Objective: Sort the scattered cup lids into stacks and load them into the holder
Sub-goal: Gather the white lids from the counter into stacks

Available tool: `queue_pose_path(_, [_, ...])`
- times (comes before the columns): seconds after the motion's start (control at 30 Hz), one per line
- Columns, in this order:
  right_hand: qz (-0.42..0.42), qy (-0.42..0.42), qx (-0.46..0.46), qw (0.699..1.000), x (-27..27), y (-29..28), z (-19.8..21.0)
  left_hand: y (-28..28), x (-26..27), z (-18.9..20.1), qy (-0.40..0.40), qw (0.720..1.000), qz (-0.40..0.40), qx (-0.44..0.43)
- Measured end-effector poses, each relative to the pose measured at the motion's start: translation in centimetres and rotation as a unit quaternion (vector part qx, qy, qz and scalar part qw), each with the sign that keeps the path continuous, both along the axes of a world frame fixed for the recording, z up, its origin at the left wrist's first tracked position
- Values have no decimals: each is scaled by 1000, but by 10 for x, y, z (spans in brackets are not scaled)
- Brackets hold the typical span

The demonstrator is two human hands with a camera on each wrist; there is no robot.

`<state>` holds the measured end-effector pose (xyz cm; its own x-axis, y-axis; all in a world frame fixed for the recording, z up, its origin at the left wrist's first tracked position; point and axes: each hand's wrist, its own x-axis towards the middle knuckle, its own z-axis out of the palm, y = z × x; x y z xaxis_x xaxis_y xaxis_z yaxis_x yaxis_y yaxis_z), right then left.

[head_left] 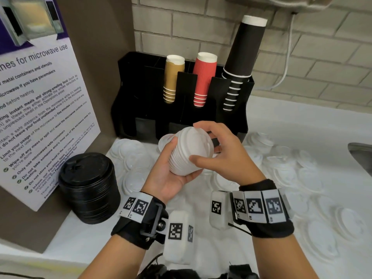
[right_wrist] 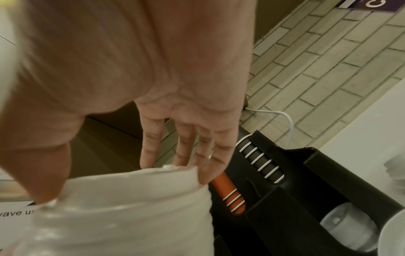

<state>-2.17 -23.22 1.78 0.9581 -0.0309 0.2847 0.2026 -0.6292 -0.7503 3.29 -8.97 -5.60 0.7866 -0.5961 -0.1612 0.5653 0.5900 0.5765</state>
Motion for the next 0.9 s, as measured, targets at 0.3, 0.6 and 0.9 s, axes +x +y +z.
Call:
queue_pose_path(0.3, [-45, -9, 47, 998, -3, -22, 1, -6, -6, 2, -24, 999, -22, -29])
queue_pose_path(0.6, [-64, 224, -248, 940, -2, -79, -21, -3, -5, 5, 67, 995, 7, -71])
queue_pose_path(0.9, [-43, 336, -360, 869, 6, -61, -41, 0, -5, 6, 80, 995, -10, -58])
